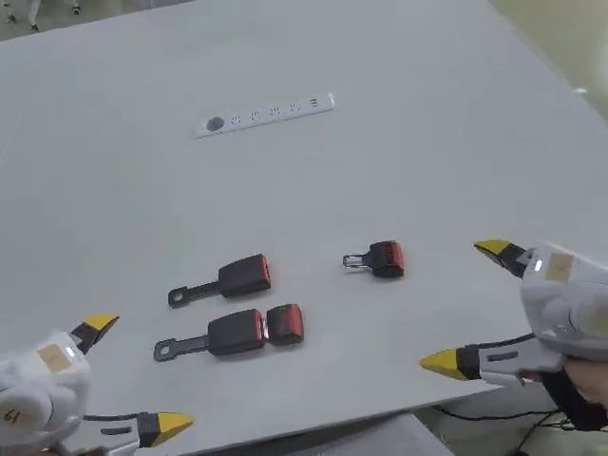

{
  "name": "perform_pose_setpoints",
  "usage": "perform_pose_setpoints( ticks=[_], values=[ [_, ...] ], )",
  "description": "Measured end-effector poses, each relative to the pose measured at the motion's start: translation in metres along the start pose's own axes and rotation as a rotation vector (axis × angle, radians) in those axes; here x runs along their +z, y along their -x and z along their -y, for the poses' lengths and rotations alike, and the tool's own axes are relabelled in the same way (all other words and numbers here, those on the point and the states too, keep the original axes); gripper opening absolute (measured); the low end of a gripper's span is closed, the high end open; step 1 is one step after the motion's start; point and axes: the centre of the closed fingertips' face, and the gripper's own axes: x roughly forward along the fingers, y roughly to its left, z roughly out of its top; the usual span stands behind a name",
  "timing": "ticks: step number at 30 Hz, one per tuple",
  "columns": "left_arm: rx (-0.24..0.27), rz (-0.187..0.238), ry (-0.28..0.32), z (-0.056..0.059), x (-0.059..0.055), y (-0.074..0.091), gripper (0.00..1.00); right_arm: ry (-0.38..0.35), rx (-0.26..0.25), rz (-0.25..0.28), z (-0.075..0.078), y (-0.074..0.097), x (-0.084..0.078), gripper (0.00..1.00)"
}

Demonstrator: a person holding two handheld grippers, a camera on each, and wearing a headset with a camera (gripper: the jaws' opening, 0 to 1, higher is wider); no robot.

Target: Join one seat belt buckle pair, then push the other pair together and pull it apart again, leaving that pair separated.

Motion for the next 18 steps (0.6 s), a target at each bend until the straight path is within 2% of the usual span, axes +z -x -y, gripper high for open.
perform_pose_setpoints(
  ticks=[2,4,7,14,18],
  values=[
    [0.018,0.005,0.003,-0.001,-0.005,0.002,1.0,0.01,0.001,-0.001,0.0,0.001,-0.001,1.0],
    [0.02,-0.001,0.034,0.001,-0.009,0.003,1.0,-0.004,0.001,-0.006,0.001,0.002,-0.002,1.0],
    [0.019,0.009,0.02,0.006,-0.008,0.005,1.0,-0.004,-0.012,0.008,0.006,0.007,0.005,1.0],
    [0.038,0.032,0.023,-0.001,-0.006,0.007,1.0,-0.019,-0.032,0.027,0.008,0.01,0.011,1.0],
    [0.047,0.048,0.021,-0.004,-0.004,0.01,1.0,-0.064,-0.038,0.041,0.006,0.011,0.011,1.0]
  ],
)
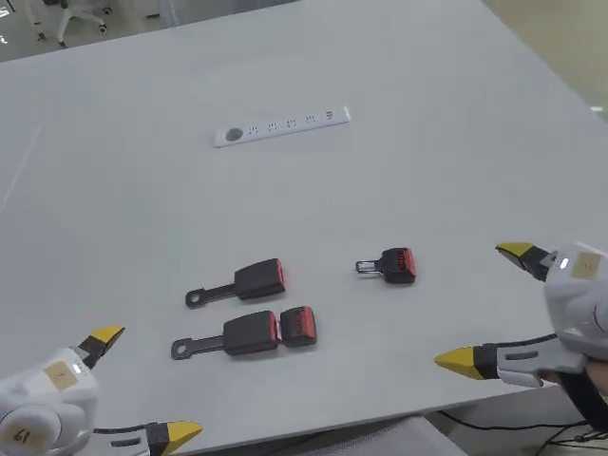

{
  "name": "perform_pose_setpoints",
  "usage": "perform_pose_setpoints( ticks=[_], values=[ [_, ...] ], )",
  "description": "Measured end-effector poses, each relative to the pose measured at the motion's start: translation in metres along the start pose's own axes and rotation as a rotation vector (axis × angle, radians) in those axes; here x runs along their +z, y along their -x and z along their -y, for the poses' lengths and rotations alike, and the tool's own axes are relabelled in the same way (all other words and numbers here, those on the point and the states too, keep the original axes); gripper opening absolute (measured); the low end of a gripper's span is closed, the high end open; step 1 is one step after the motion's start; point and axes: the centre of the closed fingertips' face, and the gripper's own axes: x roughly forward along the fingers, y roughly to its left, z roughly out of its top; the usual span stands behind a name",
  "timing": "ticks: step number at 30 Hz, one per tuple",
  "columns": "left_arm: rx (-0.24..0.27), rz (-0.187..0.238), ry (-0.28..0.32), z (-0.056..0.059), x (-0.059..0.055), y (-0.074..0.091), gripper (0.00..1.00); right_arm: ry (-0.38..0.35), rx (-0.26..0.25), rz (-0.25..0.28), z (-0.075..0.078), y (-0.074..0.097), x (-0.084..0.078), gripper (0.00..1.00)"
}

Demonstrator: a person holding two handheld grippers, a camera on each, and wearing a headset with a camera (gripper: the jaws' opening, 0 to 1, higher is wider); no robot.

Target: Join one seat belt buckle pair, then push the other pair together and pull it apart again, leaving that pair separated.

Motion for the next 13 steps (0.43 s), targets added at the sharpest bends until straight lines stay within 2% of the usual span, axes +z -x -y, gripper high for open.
perform_pose_setpoints(
  ticks=[3,4,5,6,8,13],
  values=[
    [0.008,0.013,0.015,-0.004,0.001,0.003,1.0,-0.005,-0.004,-0.005,0.0,0.002,-0.003,1.0],
    [0.009,0.035,0.039,-0.004,0.004,0.003,1.0,-0.007,-0.004,-0.005,0.0,0.002,-0.003,1.0],
    [0.0,0.083,0.084,-0.001,0.013,0.005,1.0,-0.01,-0.005,-0.005,0.0,0.003,-0.004,1.0],
    [-0.001,0.108,0.094,-0.001,0.017,0.005,1.0,-0.011,-0.007,-0.006,0.001,0.005,-0.004,1.0],
    [0.006,0.096,0.082,-0.002,0.016,0.006,1.0,-0.012,-0.011,-0.004,0.002,0.007,-0.004,1.0],
    [-0.013,0.065,0.053,0.006,0.01,0.002,1.0,-0.025,-0.022,0.001,0.003,0.011,-0.006,1.0]
  ],
)
